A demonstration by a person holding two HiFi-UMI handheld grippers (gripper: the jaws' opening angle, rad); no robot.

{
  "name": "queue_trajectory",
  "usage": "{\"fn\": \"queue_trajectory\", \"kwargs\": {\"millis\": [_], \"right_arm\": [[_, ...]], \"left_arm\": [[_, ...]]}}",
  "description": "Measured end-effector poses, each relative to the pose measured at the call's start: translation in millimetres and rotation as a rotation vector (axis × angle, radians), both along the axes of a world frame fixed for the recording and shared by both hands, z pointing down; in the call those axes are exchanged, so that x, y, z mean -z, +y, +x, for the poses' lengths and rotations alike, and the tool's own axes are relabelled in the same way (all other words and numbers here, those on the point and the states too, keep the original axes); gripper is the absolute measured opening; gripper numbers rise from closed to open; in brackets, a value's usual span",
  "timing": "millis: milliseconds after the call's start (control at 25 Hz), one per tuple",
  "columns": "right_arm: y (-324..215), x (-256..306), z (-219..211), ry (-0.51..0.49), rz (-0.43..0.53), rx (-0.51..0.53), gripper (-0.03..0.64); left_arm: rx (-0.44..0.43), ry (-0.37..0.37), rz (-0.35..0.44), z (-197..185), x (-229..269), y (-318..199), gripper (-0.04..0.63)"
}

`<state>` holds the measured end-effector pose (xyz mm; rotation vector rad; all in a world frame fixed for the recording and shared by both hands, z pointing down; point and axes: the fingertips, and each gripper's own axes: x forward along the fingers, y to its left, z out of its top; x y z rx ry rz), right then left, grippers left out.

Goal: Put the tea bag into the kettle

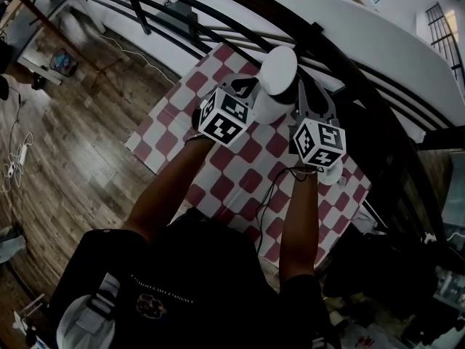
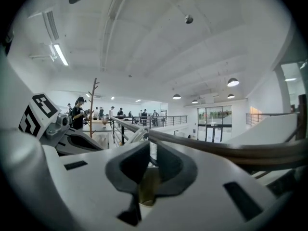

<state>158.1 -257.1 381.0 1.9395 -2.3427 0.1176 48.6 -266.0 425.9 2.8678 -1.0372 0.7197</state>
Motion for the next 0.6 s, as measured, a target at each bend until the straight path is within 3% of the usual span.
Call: {"fn": "queue_trajectory", "kwargs": {"millis": [40,200,600], "right_arm": [[2,6,-2,0.013,0.021,-0.002,0.014],[7,22,-18,0.046,0.063,0.033,0.011],[6,25,-42,0.093,0.042,0.083,0.011]], "left_arm": [[0.001,0.000,0.002,-1,1,1,-0.003],[0.006,0.002,0.010,-6,6,6,-0.003],[0.030,0.009,0.013,-21,10,11,-0.003]]}}
